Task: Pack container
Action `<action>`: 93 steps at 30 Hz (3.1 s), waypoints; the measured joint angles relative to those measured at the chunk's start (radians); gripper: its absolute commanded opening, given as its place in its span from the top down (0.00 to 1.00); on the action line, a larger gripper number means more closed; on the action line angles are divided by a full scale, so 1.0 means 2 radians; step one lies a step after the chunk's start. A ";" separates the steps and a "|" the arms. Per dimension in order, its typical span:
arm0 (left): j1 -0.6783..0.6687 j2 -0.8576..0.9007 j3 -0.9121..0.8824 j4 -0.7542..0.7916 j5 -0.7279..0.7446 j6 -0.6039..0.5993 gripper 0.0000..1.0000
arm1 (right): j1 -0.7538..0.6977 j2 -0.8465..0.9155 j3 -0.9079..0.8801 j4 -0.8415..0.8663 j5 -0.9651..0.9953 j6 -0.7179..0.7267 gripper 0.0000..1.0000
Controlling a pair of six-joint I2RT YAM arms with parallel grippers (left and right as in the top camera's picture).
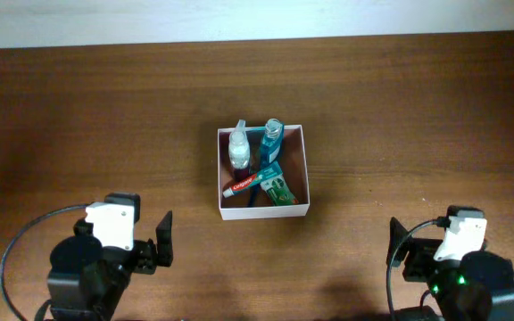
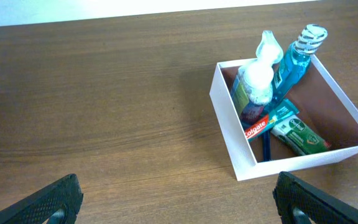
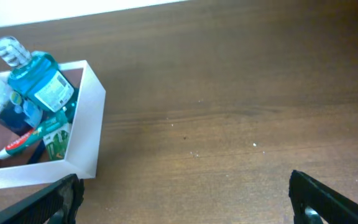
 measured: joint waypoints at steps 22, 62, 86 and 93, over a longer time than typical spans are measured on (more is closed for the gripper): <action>0.000 0.000 -0.001 0.000 0.002 -0.002 0.00 | 0.000 -0.016 -0.006 -0.012 0.000 0.001 0.02; 0.000 0.000 -0.004 0.000 0.002 -0.002 0.01 | -0.020 -0.160 -0.383 0.467 -0.101 -0.125 0.02; 0.001 -0.123 -0.152 0.042 -0.014 0.001 0.01 | -0.020 -0.161 -0.383 0.467 -0.102 -0.126 0.01; 0.014 -0.210 -0.297 0.266 -0.020 0.001 0.01 | -0.020 -0.161 -0.383 0.467 -0.103 -0.126 0.02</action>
